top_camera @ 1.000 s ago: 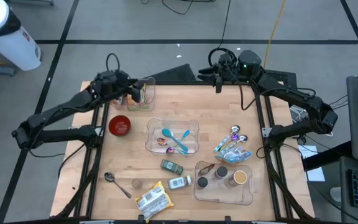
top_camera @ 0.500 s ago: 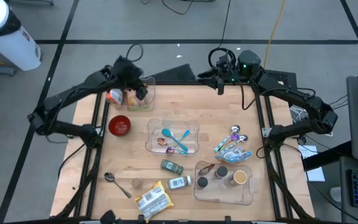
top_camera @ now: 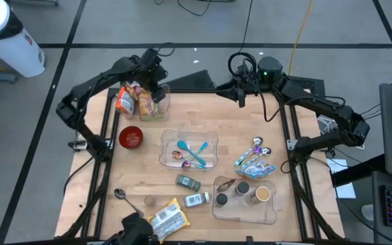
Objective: Pick & Place Food Item
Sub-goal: Adjust the green noodle pack in the top transparent bin
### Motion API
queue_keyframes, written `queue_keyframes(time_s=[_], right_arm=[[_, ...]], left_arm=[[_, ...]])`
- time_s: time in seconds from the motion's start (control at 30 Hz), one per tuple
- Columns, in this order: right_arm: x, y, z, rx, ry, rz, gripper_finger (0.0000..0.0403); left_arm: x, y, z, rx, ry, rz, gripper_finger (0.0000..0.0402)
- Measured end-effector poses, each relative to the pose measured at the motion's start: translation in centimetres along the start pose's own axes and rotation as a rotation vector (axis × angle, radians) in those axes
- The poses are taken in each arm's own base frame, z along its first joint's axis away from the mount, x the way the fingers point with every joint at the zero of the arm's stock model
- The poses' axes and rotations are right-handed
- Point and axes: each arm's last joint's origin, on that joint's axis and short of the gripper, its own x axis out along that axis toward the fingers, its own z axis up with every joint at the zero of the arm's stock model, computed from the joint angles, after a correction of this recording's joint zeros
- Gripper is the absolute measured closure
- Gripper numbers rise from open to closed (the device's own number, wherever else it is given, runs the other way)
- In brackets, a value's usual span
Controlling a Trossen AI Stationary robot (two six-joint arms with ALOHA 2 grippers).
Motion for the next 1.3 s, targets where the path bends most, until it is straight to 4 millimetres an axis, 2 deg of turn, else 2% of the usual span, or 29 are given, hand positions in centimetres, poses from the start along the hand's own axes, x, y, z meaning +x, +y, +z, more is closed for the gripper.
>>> queue_keyframes(time_s=[0.23, 0.37, 0.57, 1.03, 1.13, 1.3], right_arm=[[0.0, -0.1, -0.2, 0.003, 0.021, -0.009, 0.0241], [0.0, -0.1, -0.3, -0.008, 0.021, -0.011, 0.0241], [0.0, -0.1, -0.2, -0.012, 0.020, -0.015, 0.0241], [0.0, -0.3, -0.7, -0.005, 0.033, -0.020, 0.0241], [0.1, -0.6, -1.2, 0.005, 0.045, -0.024, 0.0241], [0.2, -1.1, -2.4, 0.047, 0.060, -0.031, 0.0241]], left_arm=[[2.7, 0.5, -0.4, 0.016, 0.155, 0.037, 0.0176], [3.6, 1.0, -0.5, 0.008, 0.210, 0.101, 0.0176], [5.0, 1.8, -0.8, -0.007, 0.257, 0.101, 0.0176], [5.8, 2.7, -1.1, -0.008, 0.280, 0.105, 0.0178], [5.8, 2.7, -1.1, -0.006, 0.278, 0.099, 0.0197], [5.8, 2.6, -1.1, -0.004, 0.277, 0.097, 0.0259]])
